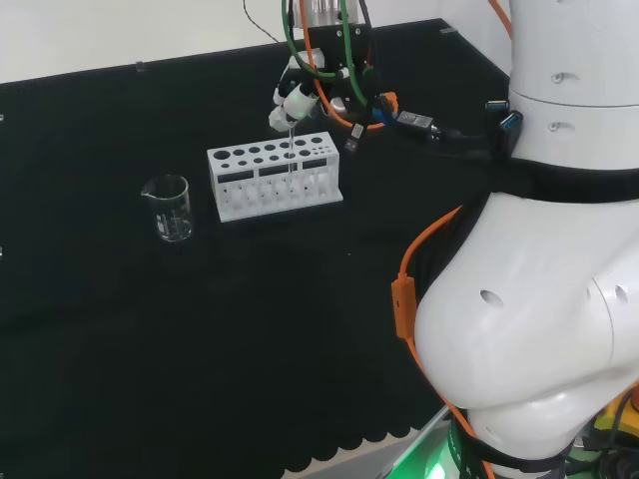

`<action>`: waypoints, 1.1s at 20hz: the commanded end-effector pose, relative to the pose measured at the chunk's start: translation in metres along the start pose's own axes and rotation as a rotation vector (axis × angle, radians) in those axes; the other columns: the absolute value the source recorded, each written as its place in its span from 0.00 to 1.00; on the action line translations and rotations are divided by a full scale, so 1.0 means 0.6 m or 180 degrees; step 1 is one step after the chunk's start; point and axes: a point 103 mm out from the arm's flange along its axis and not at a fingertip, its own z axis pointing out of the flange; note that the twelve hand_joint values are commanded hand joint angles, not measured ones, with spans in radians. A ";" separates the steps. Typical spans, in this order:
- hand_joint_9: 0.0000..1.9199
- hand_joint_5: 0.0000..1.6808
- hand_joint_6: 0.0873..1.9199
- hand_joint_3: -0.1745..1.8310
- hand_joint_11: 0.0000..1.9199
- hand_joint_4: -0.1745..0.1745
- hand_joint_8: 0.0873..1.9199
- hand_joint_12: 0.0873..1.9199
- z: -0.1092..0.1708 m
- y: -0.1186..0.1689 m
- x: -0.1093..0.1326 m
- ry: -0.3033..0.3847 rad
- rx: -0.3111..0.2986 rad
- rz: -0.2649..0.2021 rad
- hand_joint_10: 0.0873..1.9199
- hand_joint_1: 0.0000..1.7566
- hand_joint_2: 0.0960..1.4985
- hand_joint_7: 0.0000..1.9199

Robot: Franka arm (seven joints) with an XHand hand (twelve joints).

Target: Take the glass rod from the white test tube rack.

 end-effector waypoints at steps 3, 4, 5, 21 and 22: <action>0.48 0.31 0.29 0.33 0.51 0.15 0.38 0.56 -0.006 0.002 0.006 0.0079 -0.0207 -0.0149 0.31 0.46 0.53 0.25; 0.49 0.31 0.33 0.34 0.52 0.13 0.38 0.55 -0.006 0.003 0.007 0.0053 -0.0222 -0.0149 0.30 0.47 0.53 0.26; 0.50 0.31 0.35 0.35 0.54 0.10 0.38 0.54 -0.007 0.003 0.006 0.0030 -0.0251 -0.0151 0.30 0.49 0.53 0.27; 0.69 0.46 0.66 0.10 0.74 0.07 0.48 0.35 -0.026 0.017 0.015 -0.0110 -0.0901 -0.0142 0.24 0.65 0.79 0.52; 0.70 0.48 0.62 0.09 0.74 0.12 0.49 0.35 -0.029 0.017 0.017 -0.0107 -0.1021 -0.0189 0.25 0.68 0.77 0.54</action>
